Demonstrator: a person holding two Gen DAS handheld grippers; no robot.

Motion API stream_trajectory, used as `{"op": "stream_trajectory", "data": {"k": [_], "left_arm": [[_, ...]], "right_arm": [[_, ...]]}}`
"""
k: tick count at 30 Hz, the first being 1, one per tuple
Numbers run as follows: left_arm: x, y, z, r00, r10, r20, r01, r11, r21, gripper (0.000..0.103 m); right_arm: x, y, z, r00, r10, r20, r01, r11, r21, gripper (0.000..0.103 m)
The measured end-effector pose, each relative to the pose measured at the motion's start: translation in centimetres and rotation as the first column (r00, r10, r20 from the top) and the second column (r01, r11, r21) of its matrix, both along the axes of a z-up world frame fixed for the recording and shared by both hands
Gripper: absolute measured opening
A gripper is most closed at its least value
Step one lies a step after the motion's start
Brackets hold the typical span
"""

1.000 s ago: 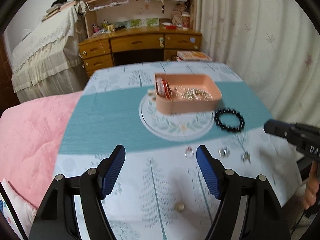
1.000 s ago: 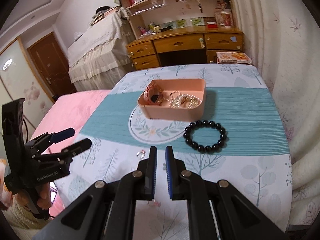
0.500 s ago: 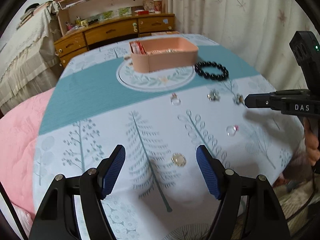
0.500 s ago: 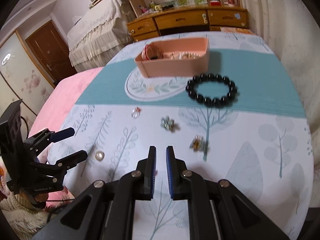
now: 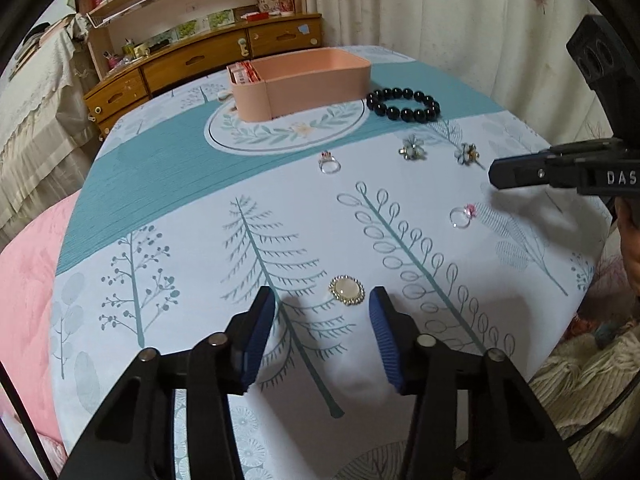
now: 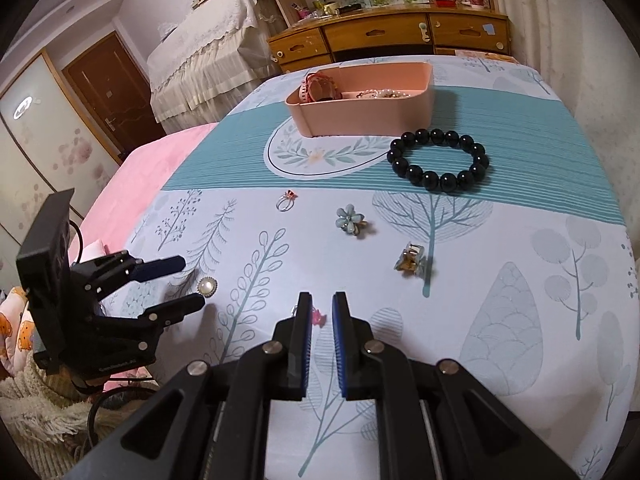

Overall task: Organize jewelry
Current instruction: 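Grasp the round pearl brooch with the left tool while the right tool grasps the gold brooch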

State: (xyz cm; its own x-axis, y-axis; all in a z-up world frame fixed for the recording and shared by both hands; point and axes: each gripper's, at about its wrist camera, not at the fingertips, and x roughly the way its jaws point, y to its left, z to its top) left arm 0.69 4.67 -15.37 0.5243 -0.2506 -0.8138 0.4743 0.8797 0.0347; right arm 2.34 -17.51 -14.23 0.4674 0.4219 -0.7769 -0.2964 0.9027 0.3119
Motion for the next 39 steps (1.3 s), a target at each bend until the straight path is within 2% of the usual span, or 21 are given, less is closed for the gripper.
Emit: {"op": "stream_trajectory", "data": {"k": [5, 7, 9, 11, 16, 17, 19, 20, 24, 32, 39], "left_arm": [[0.1, -0.2, -0.3, 1.0, -0.007, 0.002, 0.007, 1.0, -0.013, 0.043], [0.1, -0.3, -0.3, 1.0, -0.012, 0.0, 0.012, 1.0, -0.022, 0.037], [0.3, -0.4, -0.3, 1.0, -0.019, -0.007, 0.018, 0.999, -0.037, 0.023], [0.3, -0.6, -0.3, 1.0, -0.015, -0.005, 0.015, 0.999, -0.04, 0.017], [0.6, -0.6, -0.4, 1.0, 0.001, -0.009, -0.001, 0.998, -0.058, 0.017], [0.7, -0.6, -0.4, 1.0, 0.005, -0.01, -0.006, 0.998, -0.061, 0.017], [0.8, -0.5, -0.3, 1.0, 0.015, -0.013, -0.016, 0.997, -0.07, 0.017], [0.9, -0.4, -0.3, 1.0, 0.019, -0.016, -0.021, 0.997, -0.076, 0.017], [1.2, -0.2, -0.3, 0.999, 0.032, -0.02, -0.033, 0.996, -0.083, 0.017], [1.5, 0.0, -0.3, 0.998, 0.049, -0.031, -0.052, 0.994, -0.092, 0.017], [2.6, -0.4, -0.1, 0.998, 0.049, -0.049, -0.054, 0.993, -0.109, 0.017]], "right_arm": [[0.2, -0.6, -0.1, 1.0, -0.028, 0.002, 0.028, 1.0, 0.006, 0.01], [0.2, -0.8, -0.1, 0.999, -0.046, 0.009, 0.046, 0.999, 0.004, 0.01], [0.4, -1.2, -0.1, 0.998, -0.065, 0.013, 0.065, 0.998, 0.001, 0.01], [0.5, -1.4, -0.1, 0.997, -0.081, 0.017, 0.081, 0.997, -0.007, 0.01], [0.7, -2.0, -0.1, 0.993, -0.11, 0.029, 0.111, 0.994, -0.008, 0.012], [0.7, -2.1, 0.0, 0.993, -0.117, 0.035, 0.117, 0.993, -0.011, 0.015], [0.6, -2.3, 0.2, 0.99, -0.132, 0.058, 0.133, 0.991, -0.02, 0.031], [0.5, -2.3, 0.3, 0.988, -0.137, 0.067, 0.139, 0.99, -0.023, 0.033], [0.7, -2.5, 0.5, 0.985, -0.147, 0.089, 0.15, 0.988, -0.035, 0.033], [1.4, -2.7, -0.5, 0.986, -0.154, 0.064, 0.157, 0.986, -0.047, 0.033], [2.3, -2.1, -1.1, 0.986, -0.149, 0.08, 0.157, 0.982, -0.102, 0.033]]}}
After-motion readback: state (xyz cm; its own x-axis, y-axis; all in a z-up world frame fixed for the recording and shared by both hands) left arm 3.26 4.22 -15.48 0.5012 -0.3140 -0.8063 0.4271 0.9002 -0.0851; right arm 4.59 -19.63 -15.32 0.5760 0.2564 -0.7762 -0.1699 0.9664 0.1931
